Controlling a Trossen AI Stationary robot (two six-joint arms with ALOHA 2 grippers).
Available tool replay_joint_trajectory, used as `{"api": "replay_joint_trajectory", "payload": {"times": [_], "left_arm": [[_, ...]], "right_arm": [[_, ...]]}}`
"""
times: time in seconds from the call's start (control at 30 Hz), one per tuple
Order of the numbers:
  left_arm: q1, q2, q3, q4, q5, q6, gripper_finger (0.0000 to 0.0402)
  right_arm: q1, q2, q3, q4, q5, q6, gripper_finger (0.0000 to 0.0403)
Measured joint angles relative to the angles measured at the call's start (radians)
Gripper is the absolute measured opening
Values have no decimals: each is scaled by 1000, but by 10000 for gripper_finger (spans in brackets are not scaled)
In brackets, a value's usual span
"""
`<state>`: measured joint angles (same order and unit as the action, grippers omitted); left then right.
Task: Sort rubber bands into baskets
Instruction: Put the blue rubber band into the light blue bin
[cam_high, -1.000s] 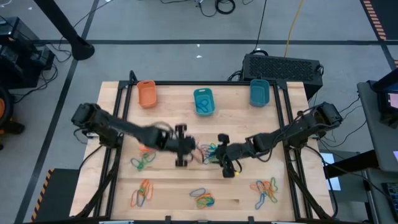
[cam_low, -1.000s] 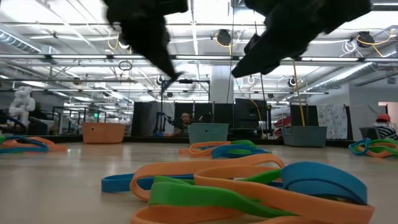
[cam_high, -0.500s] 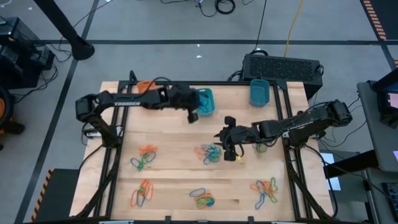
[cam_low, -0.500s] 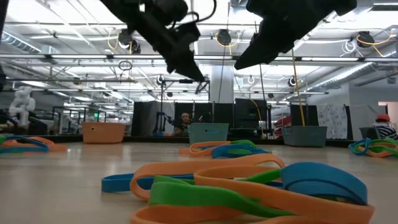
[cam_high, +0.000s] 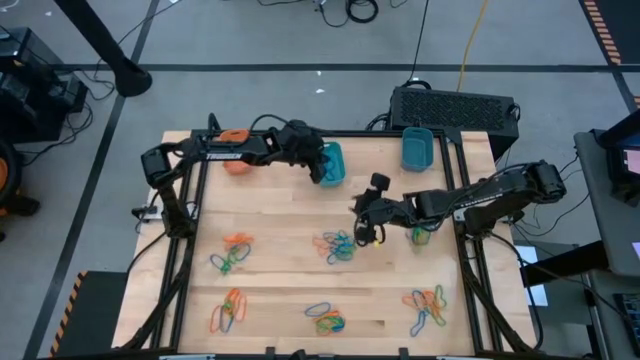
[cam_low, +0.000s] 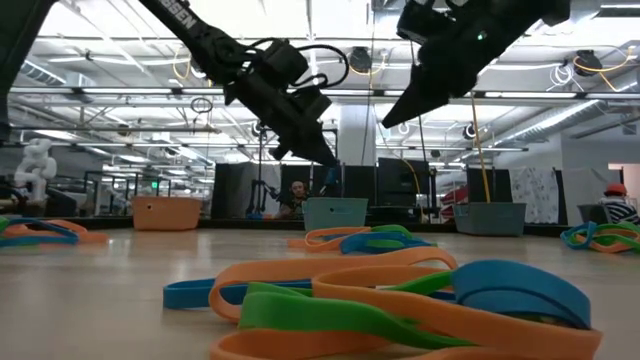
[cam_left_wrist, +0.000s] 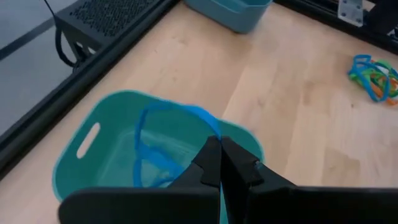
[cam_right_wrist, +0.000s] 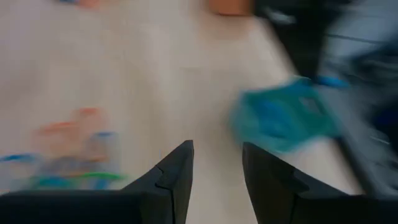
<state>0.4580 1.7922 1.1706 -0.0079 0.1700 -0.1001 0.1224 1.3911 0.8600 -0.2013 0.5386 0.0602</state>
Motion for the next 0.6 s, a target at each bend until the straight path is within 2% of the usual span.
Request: {"api": "replay_joint_trajectory", "payload": {"times": [0.1, 0.37, 0.6], "left_arm": [[0, 0, 0, 2, 3, 0, 0], [0, 0, 0, -1, 3, -22, 3], [0, 0, 0, -1, -10, -41, 41]], "right_arm": [[-11, 0, 0, -3, 123, 6, 130], [-59, 0, 0, -2, 82, -1, 130], [-71, 0, 0, 1, 81, -1, 130]]}}
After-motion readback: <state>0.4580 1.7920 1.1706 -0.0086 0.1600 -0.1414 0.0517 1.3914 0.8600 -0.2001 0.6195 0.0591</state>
